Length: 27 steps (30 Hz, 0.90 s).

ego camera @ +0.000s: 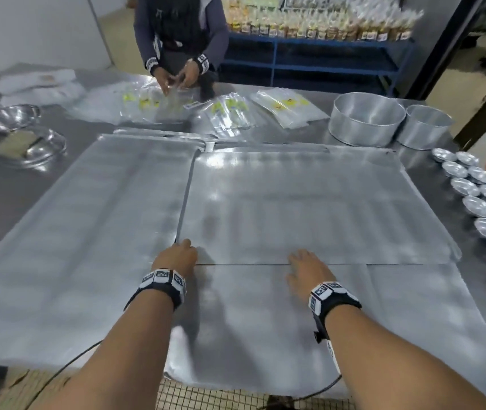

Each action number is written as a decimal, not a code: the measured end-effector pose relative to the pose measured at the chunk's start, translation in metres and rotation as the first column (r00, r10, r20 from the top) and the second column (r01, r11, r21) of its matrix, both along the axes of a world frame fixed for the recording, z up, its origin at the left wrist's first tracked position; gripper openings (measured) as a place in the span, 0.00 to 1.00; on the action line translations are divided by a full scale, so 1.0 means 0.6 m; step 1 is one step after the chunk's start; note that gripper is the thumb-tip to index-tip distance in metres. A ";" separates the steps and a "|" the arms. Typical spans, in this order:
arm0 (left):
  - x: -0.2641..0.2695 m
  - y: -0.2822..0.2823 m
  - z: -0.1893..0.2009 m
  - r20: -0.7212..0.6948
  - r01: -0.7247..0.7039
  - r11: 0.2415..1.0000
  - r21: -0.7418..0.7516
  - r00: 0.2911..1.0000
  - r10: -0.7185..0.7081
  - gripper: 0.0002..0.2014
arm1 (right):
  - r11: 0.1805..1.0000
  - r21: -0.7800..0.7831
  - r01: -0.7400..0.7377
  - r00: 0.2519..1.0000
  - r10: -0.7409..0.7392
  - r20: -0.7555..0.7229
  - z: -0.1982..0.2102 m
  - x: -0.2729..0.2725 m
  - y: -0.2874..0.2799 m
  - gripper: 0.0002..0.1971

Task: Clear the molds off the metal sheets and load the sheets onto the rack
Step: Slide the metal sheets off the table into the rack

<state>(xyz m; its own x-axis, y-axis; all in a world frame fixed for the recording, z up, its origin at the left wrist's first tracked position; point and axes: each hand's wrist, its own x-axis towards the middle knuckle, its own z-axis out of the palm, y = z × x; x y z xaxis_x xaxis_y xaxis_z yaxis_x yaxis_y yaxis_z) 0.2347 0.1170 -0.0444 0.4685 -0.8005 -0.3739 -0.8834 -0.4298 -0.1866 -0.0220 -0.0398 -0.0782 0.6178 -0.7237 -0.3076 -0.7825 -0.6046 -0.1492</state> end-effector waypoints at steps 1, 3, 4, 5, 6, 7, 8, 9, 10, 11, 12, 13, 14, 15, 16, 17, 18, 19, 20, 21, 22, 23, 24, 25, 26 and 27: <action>-0.003 0.000 0.002 0.026 0.025 0.999 0.024 0.999 -0.026 0.16 | 0.999 -0.038 0.005 1.000 -0.005 0.021 -0.001 -0.004 -0.002 0.23; -0.012 0.004 0.001 0.058 0.057 0.996 0.076 0.996 -0.062 0.15 | 0.995 -0.094 0.042 0.997 -0.035 0.073 -0.010 -0.009 -0.007 0.31; -0.017 0.007 0.001 0.058 0.061 0.994 0.093 0.996 -0.066 0.15 | 0.992 -0.105 0.066 0.995 -0.057 0.087 -0.013 -0.009 -0.009 0.30; -0.023 0.010 0.003 0.057 0.068 0.992 0.104 0.996 -0.074 0.15 | 0.991 -0.104 0.089 0.993 -0.080 0.089 -0.015 -0.008 -0.009 0.29; -0.027 0.013 0.003 0.056 0.078 0.991 0.112 0.995 -0.084 0.15 | 0.989 -0.098 0.109 0.991 -0.100 0.085 -0.016 -0.006 -0.009 0.27; -0.031 0.015 0.005 0.058 0.090 0.989 0.120 0.993 -0.098 0.15 | 0.987 -0.097 0.128 0.990 -0.121 0.072 -0.016 -0.003 -0.007 0.26; -0.036 0.017 0.007 0.057 0.091 0.987 0.133 0.993 -0.100 0.15 | 0.985 -0.099 0.145 0.988 -0.139 0.059 -0.018 -0.001 -0.005 0.25; -0.039 0.018 0.012 0.052 0.085 0.985 0.150 0.994 -0.094 0.15 | 0.982 -0.096 0.164 0.986 -0.160 0.050 -0.020 0.001 -0.003 0.25; -0.041 0.018 0.015 0.044 0.078 0.984 0.159 0.995 -0.086 0.15 | 0.980 -0.090 0.180 0.983 -0.176 0.043 -0.024 0.003 -0.001 0.25; -0.041 0.018 0.018 0.020 0.066 0.985 0.159 0.997 -0.070 0.15 | 0.977 -0.088 0.195 0.981 -0.192 0.038 -0.025 0.004 0.002 0.25; -0.039 0.019 0.020 -0.028 0.044 0.989 0.145 0.999 -0.041 0.15 | 0.974 -0.091 0.207 0.978 -0.204 0.039 -0.028 0.006 0.005 0.25; -0.037 0.021 0.021 -0.087 0.026 0.992 0.127 0.996 -0.015 0.14 | 0.971 -0.096 0.218 0.976 -0.215 0.042 -0.028 0.007 0.007 0.25; -0.034 0.023 0.019 -0.136 0.018 0.996 0.090 0.991 -0.006 0.14 | 0.968 -0.098 0.229 0.973 -0.225 0.047 -0.029 0.009 0.008 0.26; -0.030 0.026 0.018 -0.160 0.019 0.999 0.035 0.987 -0.013 0.14 | 0.965 -0.099 0.243 0.970 -0.239 0.050 -0.030 0.011 0.009 0.26; -0.024 0.029 0.015 -0.164 0.028 0.999 -0.022 0.986 -0.031 0.15 | 0.961 -0.097 0.260 0.965 -0.256 0.054 -0.031 0.015 0.011 0.26; -0.016 0.031 0.011 -0.166 0.019 0.997 -0.081 0.986 -0.033 0.18 | 0.955 -0.093 0.281 0.959 -0.277 0.057 -0.031 0.020 0.013 0.26; -0.006 0.031 0.005 -0.177 -0.008 0.992 -0.124 0.984 -0.014 0.21 | 0.948 -0.092 0.303 0.953 -0.299 0.058 -0.031 0.025 0.017 0.27; 0.005 0.029 0.001 -0.199 -0.046 0.987 -0.155 0.980 0.014 0.23 | 0.940 -0.092 0.329 0.944 -0.325 0.055 -0.030 0.030 0.023 0.28; 0.016 0.025 -0.001 -0.232 -0.096 0.977 -0.190 0.971 0.050 0.25 | 0.929 -0.095 0.358 0.933 -0.354 0.056 -0.031 0.037 0.029 0.29; 0.028 0.018 -0.002 -0.274 -0.160 0.961 -0.227 0.957 0.095 0.25 | 0.914 -0.092 0.394 0.919 -0.390 0.063 -0.032 0.045 0.036 0.29; 0.040 0.009 0.000 -0.319 -0.230 0.935 -0.269 0.938 0.139 0.25 | 0.897 -0.084 0.435 0.900 -0.429 0.078 -0.032 0.054 0.043 0.30; 0.052 -0.002 0.001 -0.356 -0.301 0.907 -0.293 0.915 0.189 0.25 | 0.876 -0.074 0.477 0.878 -0.470 0.096 -0.033 0.063 0.052 0.30; 0.064 -0.014 0.002 -0.388 -0.361 0.883 -0.301 0.892 0.233 0.25 | 0.853 -0.068 0.518 0.853 -0.509 0.113 -0.034 0.073 0.060 0.31; 0.074 -0.025 0.003 -0.408 -0.400 0.870 -0.289 0.874 0.266 0.26 | 0.828 -0.062 0.557 0.828 -0.547 0.124 -0.036 0.083 0.069 0.31; 0.084 -0.036 0.003 -0.421 -0.421 0.866 -0.270 0.861 0.287 0.26 | 0.804 -0.054 0.593 0.802 -0.583 0.132 -0.037 0.094 0.077 0.32; 0.095 -0.045 0.003 -0.429 -0.442 0.862 -0.249 0.848 0.311 0.26 | 0.779 -0.041 0.626 0.775 -0.616 0.141 -0.038 0.105 0.087 0.32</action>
